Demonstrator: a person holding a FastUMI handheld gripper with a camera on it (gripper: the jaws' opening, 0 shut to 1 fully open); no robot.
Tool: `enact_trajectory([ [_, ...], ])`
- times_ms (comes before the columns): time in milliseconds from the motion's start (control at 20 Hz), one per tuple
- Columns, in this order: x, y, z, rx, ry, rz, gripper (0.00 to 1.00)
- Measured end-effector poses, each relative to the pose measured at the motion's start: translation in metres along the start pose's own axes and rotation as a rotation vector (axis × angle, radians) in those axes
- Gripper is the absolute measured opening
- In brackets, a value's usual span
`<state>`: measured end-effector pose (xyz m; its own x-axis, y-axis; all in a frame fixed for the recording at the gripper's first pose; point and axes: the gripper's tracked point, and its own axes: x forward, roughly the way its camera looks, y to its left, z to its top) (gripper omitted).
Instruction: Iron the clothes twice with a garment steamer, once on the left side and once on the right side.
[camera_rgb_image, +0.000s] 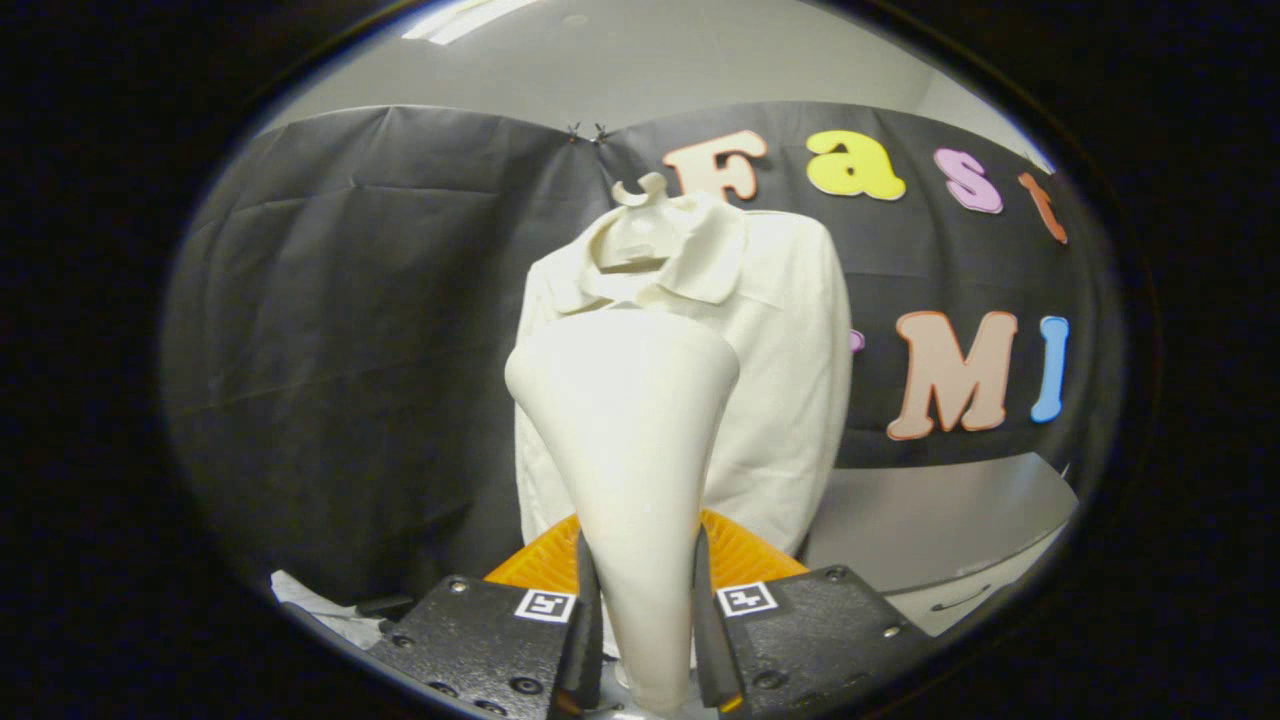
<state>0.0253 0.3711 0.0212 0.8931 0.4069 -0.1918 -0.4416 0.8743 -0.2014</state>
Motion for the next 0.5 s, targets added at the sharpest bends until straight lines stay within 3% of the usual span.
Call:
enact_trajectory([
  [250, 0.058, 0.073, 0.031, 0.051, -0.031, -0.017, 0.37],
  [500, 0.134, 0.085, 0.058, 0.109, 0.002, -0.131, 0.37],
])
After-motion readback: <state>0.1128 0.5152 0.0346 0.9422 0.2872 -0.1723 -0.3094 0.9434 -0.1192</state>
